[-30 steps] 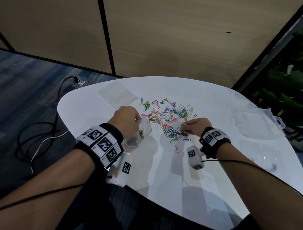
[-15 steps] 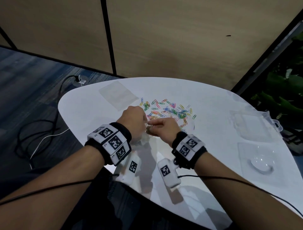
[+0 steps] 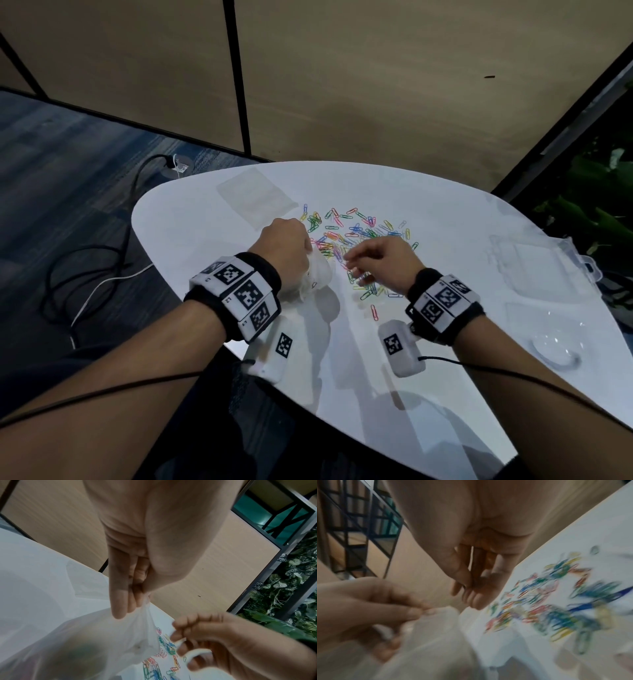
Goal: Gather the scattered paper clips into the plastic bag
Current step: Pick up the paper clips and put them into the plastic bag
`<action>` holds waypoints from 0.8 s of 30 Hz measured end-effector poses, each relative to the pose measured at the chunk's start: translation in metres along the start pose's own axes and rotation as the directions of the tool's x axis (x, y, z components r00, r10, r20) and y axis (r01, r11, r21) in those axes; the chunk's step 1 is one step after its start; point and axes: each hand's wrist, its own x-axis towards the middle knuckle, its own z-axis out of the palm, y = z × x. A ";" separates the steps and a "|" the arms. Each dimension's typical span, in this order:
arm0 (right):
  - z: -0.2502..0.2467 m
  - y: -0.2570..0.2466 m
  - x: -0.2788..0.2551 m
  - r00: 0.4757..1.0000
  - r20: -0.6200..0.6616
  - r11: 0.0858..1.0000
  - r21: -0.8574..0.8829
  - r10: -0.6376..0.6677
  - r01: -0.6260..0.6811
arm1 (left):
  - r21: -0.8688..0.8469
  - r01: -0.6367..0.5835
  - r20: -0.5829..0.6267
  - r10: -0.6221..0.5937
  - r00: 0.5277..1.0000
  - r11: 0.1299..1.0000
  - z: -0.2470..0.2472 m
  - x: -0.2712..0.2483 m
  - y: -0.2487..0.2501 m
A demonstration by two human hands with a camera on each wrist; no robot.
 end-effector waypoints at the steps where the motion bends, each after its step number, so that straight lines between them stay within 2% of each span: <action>1: -0.010 0.009 0.001 0.996 -0.048 0.989 -0.128 0.073 -0.078 | -0.006 0.001 0.002 -0.001 1.000 1.000 -0.001 0.000 0.000; 2: -0.019 0.021 0.002 0.981 -0.070 0.944 -0.267 0.182 -0.195 | -0.011 0.000 0.000 0.000 1.000 1.000 -0.002 0.000 -0.001; 4: -0.028 0.042 0.002 0.903 -0.073 0.788 -0.462 0.423 -0.407 | -0.014 -0.005 -0.006 0.005 1.000 1.000 -0.004 0.000 -0.001; 6: -0.022 0.061 0.000 0.847 -0.091 0.703 -0.516 0.524 -0.490 | -0.010 -0.006 -0.009 0.006 1.000 1.000 -0.005 -0.001 0.000; 7: -0.017 0.069 0.002 0.849 -0.121 0.686 -0.536 0.515 -0.492 | -0.008 -0.003 -0.006 0.003 1.000 1.000 -0.005 -0.002 0.000; 9: -0.005 0.078 0.005 0.882 -0.187 0.690 -0.561 0.433 -0.457 | -0.008 0.003 -0.002 -0.003 1.000 1.000 -0.005 -0.002 0.002; 11: 0.007 0.081 0.015 0.914 -0.247 0.751 -0.521 0.322 -0.405 | -0.003 0.001 0.007 -0.001 1.000 1.000 -0.006 -0.002 0.002; 14: 0.021 0.083 0.034 0.926 -0.323 0.830 -0.451 0.193 -0.330 | 0.008 0.000 0.016 0.000 1.000 1.000 -0.004 -0.002 0.002; 17: 0.027 0.084 0.050 0.930 -0.351 0.842 -0.465 0.108 -0.273 | 0.021 -0.005 0.016 0.005 1.000 1.000 -0.003 0.000 0.002; 19: 0.028 0.085 0.055 0.947 -0.320 0.819 -0.542 0.003 -0.186 | 0.032 -0.012 0.014 0.011 1.000 0.999 -0.002 0.001 0.002; 22: 0.029 0.088 0.060 0.974 -0.200 0.683 -0.727 -0.107 -0.075 | 0.041 -0.013 0.020 0.012 1.000 0.999 -0.001 0.003 0.002; 24: 0.029 0.088 0.063 0.973 -0.164 0.619 -0.785 -0.159 -0.031 | 0.046 -0.015 0.025 0.014 1.000 0.999 0.000 0.004 0.002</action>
